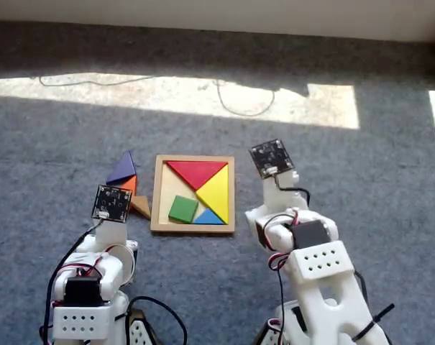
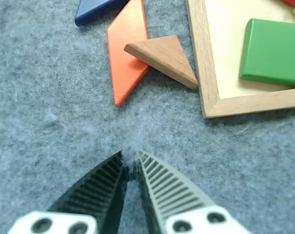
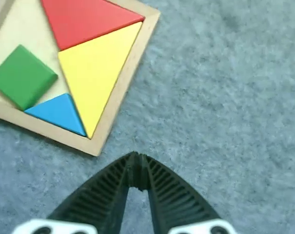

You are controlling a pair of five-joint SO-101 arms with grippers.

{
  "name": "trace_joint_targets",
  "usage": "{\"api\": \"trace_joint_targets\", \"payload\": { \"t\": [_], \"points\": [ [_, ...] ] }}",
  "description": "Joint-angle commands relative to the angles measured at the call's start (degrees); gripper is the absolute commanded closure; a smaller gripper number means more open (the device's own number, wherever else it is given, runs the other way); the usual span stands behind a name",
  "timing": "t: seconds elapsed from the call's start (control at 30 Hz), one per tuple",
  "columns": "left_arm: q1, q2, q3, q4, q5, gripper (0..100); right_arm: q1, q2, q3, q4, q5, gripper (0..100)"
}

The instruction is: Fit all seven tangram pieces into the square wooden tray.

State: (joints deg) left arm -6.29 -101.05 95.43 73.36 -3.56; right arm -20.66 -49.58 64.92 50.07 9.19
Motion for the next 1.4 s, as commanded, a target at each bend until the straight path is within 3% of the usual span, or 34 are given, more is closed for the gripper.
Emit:
{"api": "trace_joint_targets", "payload": {
  "t": [0.0,0.13,0.27,0.43,0.9,1.07,1.3,1.37],
  "points": [
    [-0.66,-0.48,-4.62,-0.26,-0.44,99,2.95,-1.71,2.15,-5.85,-2.02,99.3],
    [-5.41,-0.48,-9.36,-0.62,-0.44,99,6.64,-1.27,2.95,-8.04,-3.34,99.2],
    [-7.78,-0.48,-12.44,-6.33,-0.7,99,9.19,-1.19,3.3,-9.71,-5.54,99.0],
    [-7.43,-0.4,-12.88,-9.58,-10.81,99,9.71,-1.19,3.3,-9.71,-7.3,98.9],
    [-7.43,0.84,-29.76,1.23,-15.03,99,9.71,-1.1,5.05,-11.56,-7.91,98.9],
    [-6.64,12.53,-31.78,0.97,-15.03,99,9.71,-1.1,7.43,-15.34,-7.91,98.9],
    [5.49,35.82,-37.67,0.88,-14.86,99,9.8,-1.1,7.43,-15.34,-7.91,98.9],
    [7.16,40.57,-38.29,-1.05,-14.68,95,9.8,-1.1,7.43,-15.34,-7.91,98.9]
  ]
}}
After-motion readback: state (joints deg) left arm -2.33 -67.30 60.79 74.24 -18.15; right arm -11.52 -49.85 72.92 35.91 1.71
